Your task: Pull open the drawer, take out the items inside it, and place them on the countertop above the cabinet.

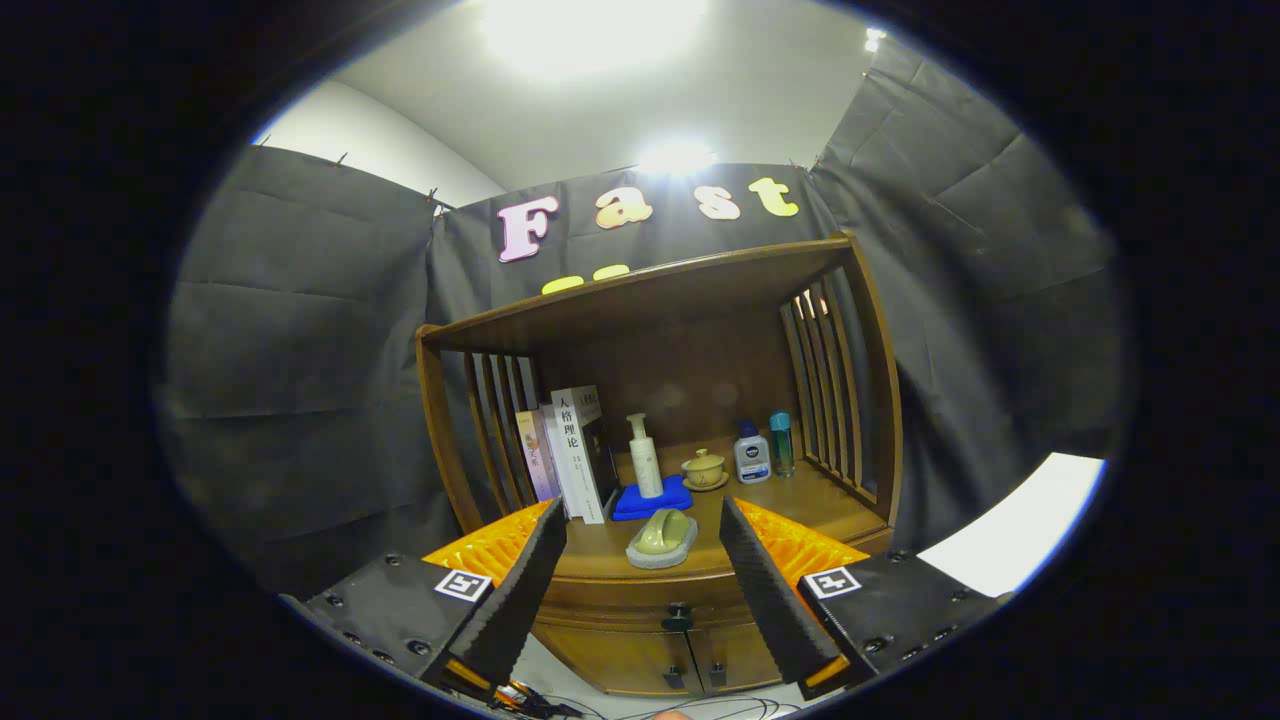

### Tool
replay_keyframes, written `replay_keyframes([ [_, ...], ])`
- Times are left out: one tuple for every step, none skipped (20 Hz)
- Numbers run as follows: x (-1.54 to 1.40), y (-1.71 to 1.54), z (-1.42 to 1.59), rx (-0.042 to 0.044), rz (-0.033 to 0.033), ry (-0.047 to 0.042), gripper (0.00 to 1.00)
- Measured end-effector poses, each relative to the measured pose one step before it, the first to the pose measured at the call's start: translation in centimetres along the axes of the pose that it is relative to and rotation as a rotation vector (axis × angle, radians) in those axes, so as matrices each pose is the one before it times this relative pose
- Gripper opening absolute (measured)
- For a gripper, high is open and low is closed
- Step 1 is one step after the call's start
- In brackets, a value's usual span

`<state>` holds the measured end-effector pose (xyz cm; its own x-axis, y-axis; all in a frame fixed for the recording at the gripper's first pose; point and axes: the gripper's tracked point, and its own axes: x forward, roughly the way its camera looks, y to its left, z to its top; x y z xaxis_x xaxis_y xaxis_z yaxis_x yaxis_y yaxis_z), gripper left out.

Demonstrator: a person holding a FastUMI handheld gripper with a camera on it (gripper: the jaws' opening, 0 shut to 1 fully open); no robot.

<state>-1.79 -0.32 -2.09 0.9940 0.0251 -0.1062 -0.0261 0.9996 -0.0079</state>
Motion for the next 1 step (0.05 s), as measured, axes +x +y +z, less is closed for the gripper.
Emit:
replay_keyframes([
  [0.086, -0.169, 0.003, -0.00190, -0.00251, 0.00068, 0.97],
])
